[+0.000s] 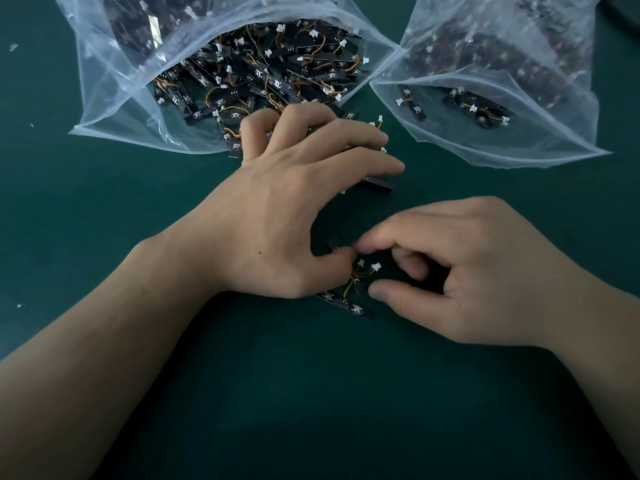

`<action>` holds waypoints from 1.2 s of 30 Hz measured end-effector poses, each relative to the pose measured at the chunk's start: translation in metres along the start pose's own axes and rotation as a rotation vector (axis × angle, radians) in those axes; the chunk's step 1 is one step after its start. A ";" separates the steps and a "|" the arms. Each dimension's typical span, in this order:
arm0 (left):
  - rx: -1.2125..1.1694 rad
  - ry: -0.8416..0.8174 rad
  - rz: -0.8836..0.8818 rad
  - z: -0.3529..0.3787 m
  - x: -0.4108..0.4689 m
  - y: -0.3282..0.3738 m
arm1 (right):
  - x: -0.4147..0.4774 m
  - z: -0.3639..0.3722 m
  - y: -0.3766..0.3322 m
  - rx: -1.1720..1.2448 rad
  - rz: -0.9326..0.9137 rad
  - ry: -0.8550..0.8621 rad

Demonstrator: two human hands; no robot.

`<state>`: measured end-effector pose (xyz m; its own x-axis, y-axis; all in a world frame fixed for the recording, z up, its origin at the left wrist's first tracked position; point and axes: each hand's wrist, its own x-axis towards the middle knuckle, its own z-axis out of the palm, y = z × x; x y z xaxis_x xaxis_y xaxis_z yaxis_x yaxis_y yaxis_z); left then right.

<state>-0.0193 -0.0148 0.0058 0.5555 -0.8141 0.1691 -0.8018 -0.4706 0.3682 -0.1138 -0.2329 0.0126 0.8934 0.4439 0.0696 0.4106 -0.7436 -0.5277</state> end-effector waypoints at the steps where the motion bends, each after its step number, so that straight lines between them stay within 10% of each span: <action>1: -0.002 -0.003 0.002 0.000 0.000 0.000 | 0.000 0.000 0.000 0.003 0.002 -0.001; 17: -0.027 -0.036 0.064 0.000 -0.001 -0.002 | -0.007 -0.010 0.004 0.159 -0.098 0.028; 25: -0.198 0.459 0.011 -0.003 -0.003 -0.009 | 0.000 0.007 -0.002 0.146 -0.117 0.184; 36: -0.179 0.501 0.018 0.002 -0.001 -0.009 | 0.003 0.010 -0.002 0.018 -0.083 0.048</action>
<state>-0.0134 -0.0105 0.0006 0.6139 -0.5389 0.5769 -0.7867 -0.3570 0.5037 -0.1134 -0.2252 0.0056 0.8645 0.4785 0.1538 0.4803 -0.6962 -0.5336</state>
